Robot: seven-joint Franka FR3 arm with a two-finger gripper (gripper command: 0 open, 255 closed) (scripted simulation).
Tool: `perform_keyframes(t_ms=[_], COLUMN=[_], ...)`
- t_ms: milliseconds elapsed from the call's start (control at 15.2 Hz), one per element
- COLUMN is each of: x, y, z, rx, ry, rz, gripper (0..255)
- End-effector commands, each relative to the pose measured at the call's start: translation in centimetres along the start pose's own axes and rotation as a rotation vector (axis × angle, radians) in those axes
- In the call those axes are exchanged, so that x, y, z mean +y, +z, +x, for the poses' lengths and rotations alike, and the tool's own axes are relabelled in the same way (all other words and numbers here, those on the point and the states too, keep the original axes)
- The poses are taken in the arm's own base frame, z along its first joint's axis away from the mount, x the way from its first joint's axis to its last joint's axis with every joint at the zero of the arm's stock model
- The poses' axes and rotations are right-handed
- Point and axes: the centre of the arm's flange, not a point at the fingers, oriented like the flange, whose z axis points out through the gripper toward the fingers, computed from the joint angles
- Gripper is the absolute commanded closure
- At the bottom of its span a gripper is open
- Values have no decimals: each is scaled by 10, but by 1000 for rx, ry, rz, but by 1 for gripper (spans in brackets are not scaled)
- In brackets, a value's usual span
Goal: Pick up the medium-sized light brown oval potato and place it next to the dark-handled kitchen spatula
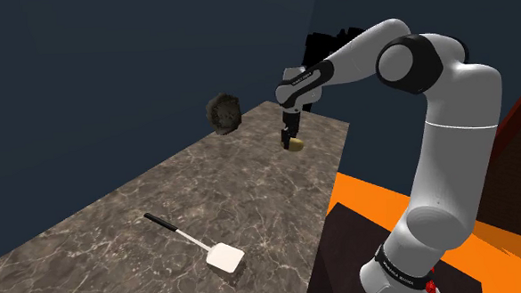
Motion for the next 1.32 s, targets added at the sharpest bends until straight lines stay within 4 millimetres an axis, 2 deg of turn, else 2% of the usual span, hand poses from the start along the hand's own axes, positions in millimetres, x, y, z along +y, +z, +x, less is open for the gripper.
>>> perform_keyframes(t_ms=[0, 330, 1254], x=[0, 0, 3], y=[0, 0, -73], z=[0, 0, -10], rx=[0, 0, 0], ry=[0, 0, 0], rz=[0, 0, 0], gripper=[255, 255, 255])
